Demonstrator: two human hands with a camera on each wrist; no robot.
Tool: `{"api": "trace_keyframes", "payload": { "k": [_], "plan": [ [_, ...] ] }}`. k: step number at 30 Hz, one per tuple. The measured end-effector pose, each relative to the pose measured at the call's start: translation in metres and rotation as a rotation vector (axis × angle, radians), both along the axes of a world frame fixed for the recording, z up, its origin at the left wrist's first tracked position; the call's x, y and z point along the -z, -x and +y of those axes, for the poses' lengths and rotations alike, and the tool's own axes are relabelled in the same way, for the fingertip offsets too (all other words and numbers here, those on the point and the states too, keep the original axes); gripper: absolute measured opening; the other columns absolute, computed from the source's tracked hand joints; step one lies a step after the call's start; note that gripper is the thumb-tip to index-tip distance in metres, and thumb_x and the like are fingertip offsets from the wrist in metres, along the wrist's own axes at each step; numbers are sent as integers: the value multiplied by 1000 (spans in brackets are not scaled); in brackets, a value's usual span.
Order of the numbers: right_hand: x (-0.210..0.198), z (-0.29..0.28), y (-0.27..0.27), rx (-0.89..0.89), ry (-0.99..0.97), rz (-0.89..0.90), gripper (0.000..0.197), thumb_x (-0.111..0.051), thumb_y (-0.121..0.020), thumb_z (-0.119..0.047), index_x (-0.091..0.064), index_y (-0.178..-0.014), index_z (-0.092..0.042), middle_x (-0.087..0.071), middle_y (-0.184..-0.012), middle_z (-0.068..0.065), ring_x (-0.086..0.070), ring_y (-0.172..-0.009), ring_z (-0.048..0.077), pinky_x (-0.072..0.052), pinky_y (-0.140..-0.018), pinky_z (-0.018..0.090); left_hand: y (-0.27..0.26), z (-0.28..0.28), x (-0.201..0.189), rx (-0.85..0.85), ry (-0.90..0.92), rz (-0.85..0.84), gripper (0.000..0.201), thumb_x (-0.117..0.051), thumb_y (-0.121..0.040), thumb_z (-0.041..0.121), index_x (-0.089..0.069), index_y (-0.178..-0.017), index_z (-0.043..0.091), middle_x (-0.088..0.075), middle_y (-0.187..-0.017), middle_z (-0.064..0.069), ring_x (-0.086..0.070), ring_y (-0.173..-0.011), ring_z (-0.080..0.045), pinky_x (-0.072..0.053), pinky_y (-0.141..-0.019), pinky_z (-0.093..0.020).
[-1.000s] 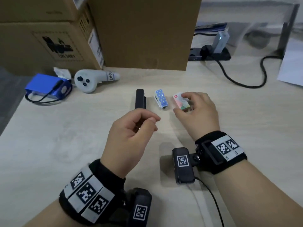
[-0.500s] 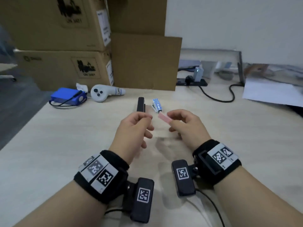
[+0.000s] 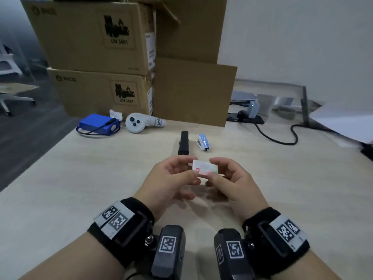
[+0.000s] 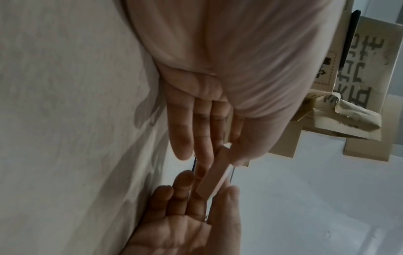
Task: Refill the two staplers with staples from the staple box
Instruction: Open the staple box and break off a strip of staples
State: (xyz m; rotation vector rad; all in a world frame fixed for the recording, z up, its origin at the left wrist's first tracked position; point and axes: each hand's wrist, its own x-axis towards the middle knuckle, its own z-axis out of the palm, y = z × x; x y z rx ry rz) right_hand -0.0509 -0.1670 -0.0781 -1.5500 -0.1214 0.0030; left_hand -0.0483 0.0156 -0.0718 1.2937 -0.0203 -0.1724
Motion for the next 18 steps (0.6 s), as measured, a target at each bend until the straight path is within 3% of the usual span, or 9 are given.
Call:
{"api": "trace_keyframes", "payload": {
  "k": [5, 7, 10, 13, 15, 18],
  "plan": [
    [-1, 2, -4, -11, 114, -52, 18, -72, -88, -7, -72, -100, -20, -58, -54, -14, -59, -53, 10, -50, -55, 21, -2, -2, 1, 6, -16, -9, 21, -72, -89, 7, -72, -109, 12, -78, -94, -13, -74, -75, -19, -54, -53, -33],
    [-2, 2, -6, -4, 111, -58, 15, -72, -88, -10, -74, -97, -22, -58, -55, -12, -60, -55, 13, -54, -55, 29, -3, -2, 2, -1, -10, -7, 18, -71, -90, 9, -72, -108, 11, -79, -93, -12, -74, -75, -20, -55, -53, -33],
    [-3, 1, -9, 9, 94, -69, 18, -67, -92, -10, -74, -100, -24, -59, -66, 0, -60, -59, 16, -57, -62, 50, -4, -2, 3, 15, 12, 3, 15, -68, -93, 7, -71, -107, 10, -78, -91, -9, -74, -73, -20, -56, -52, -31],
    [-3, 1, -8, 10, 100, -84, 19, -62, -95, -8, -74, -103, -21, -58, -70, 3, -58, -59, 16, -55, -62, 59, -4, -1, 2, 15, 25, 3, 15, -66, -94, 6, -72, -107, 10, -77, -90, -10, -74, -72, -21, -56, -52, -31],
    [-2, 0, -8, 15, 98, -89, 19, -62, -96, -9, -74, -103, -22, -62, -69, -1, -58, -58, 15, -53, -59, 55, -5, -1, 1, 14, 35, 4, 16, -63, -96, 5, -72, -108, 10, -77, -93, -13, -74, -71, -22, -56, -51, -31],
    [0, -1, -8, 8, 98, -113, 16, -65, -92, -16, -74, -103, -24, -67, -73, -3, -57, -57, 15, -46, -60, 38, -5, -1, -2, 2, 52, 25, 20, -55, -98, 3, -73, -105, 7, -77, -93, -15, -73, -67, -23, -53, -47, -30]
  ]
}}
